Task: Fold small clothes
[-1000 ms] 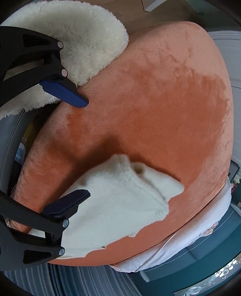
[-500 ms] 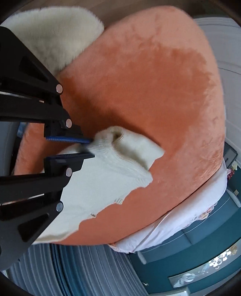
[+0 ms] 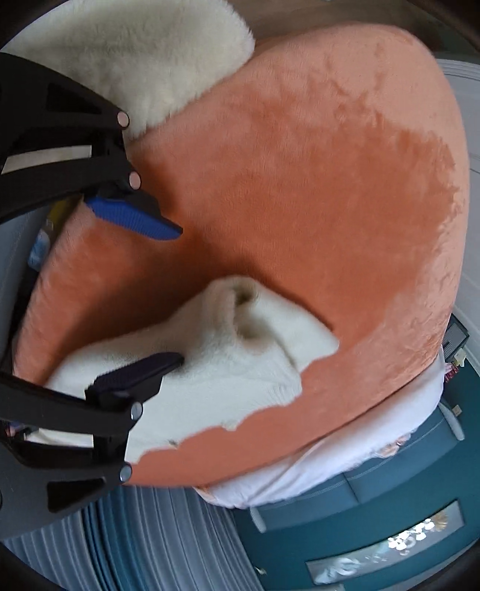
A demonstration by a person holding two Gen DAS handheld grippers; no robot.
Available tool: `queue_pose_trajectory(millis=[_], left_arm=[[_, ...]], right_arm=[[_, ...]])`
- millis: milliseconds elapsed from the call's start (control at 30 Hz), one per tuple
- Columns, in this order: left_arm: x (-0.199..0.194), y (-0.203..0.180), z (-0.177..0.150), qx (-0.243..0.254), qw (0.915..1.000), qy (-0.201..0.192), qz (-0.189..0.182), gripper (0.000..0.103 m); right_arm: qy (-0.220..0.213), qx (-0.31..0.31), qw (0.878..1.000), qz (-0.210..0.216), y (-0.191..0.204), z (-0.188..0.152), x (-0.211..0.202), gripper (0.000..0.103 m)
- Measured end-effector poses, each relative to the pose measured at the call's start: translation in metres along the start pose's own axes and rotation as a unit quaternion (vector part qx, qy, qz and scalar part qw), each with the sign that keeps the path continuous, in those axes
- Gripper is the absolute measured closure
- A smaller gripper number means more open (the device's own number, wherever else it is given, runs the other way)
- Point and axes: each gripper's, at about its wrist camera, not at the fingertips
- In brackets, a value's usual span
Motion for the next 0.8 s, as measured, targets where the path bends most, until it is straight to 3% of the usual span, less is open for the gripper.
queue_pose_trajectory(millis=[100,167,200,267,367,500,533,567,600,633,667,700,800], left_arm=[[0.005,-0.001,0.001,-0.036,0.9984,0.014,-0.041,0.037],[-0.005,-0.007,0.0,-0.022,0.9959,0.005,-0.088,0.031],[-0.016,-0.006,-0.003,-0.008,0.9958,-0.005,-0.091,0.026],[-0.031,-0.007,-0.009,0.014,0.9962,-0.03,-0.08,0.011],[-0.016,-0.007,-0.004,0.013,0.9988,-0.011,-0.046,0.01],[0.014,-0.001,0.014,-0.041,0.9976,0.011,-0.054,0.011],[0.02,-0.002,0.018,-0.041,0.9977,0.013,-0.052,0.021],[0.027,-0.007,0.023,-0.034,0.9981,0.022,-0.047,0.042],[0.028,-0.005,0.022,-0.024,0.9984,0.034,-0.037,0.054],[0.03,-0.009,0.023,-0.014,0.9986,0.044,-0.024,0.084],[0.025,-0.012,0.023,-0.008,0.9983,0.047,-0.033,0.088],[0.014,-0.012,0.02,-0.003,0.9982,0.042,-0.042,0.091],[-0.02,-0.009,0.01,0.012,0.9973,0.04,-0.06,0.093]], right_arm=[[0.002,0.029,0.999,0.027,-0.006,-0.004,0.005,0.061],[0.003,0.026,0.999,0.027,-0.001,-0.003,0.008,0.057],[0.002,0.022,0.999,0.024,0.002,-0.002,0.008,0.056],[-0.001,0.014,1.0,0.028,0.007,0.0,0.007,0.051],[-0.004,0.015,0.999,0.029,0.006,0.002,0.009,0.05],[-0.007,0.044,0.998,0.035,-0.004,0.005,0.011,0.05],[-0.011,0.045,0.998,0.033,-0.003,0.006,0.011,0.05],[-0.014,0.046,0.998,0.03,-0.002,0.008,0.011,0.049],[-0.015,0.047,0.998,0.027,-0.002,0.011,0.011,0.049],[-0.013,0.046,0.999,0.023,-0.001,0.014,0.012,0.054],[-0.015,0.041,0.999,0.023,0.002,0.017,0.012,0.076],[-0.021,0.033,0.999,0.031,0.004,0.019,0.008,0.087],[-0.059,0.0,0.996,0.064,0.018,0.024,-0.024,0.092]])
Point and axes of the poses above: each gripper's, at about its wrist camera, not at the fingertips, and x roughly the way its jaws point, y to its left, z to its top, and after that the axes turned 4 degrees about y, right-handed
